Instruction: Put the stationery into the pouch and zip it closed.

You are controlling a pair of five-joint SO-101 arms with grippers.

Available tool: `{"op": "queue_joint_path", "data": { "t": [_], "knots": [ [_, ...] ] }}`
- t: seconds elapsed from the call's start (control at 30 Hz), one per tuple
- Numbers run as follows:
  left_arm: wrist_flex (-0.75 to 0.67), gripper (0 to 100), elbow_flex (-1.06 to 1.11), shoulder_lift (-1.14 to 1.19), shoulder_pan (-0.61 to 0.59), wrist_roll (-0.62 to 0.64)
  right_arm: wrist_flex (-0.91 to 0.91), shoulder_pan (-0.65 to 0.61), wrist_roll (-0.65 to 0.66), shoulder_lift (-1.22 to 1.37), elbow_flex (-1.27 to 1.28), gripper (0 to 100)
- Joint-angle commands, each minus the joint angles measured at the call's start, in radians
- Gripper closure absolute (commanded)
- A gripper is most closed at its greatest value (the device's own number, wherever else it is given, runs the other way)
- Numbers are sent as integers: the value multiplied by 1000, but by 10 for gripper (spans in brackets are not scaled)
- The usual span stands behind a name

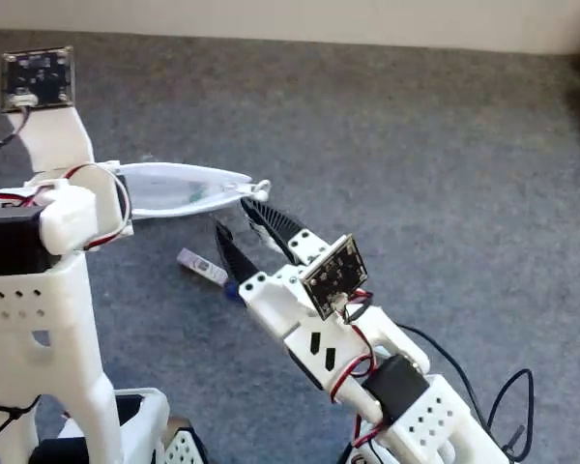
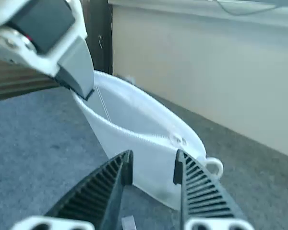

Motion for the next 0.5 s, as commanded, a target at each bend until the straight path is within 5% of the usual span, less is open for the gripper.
{"op": "queue_joint_path", "data": {
  "t": [0.0,0.47],
  "knots": [
    [2,993,-54,-8,-77,12,102,51,5,-38,-19,868],
    [2,993,-47,-105,-274,12,530,130,-41,222,-211,868]
  ]
}}
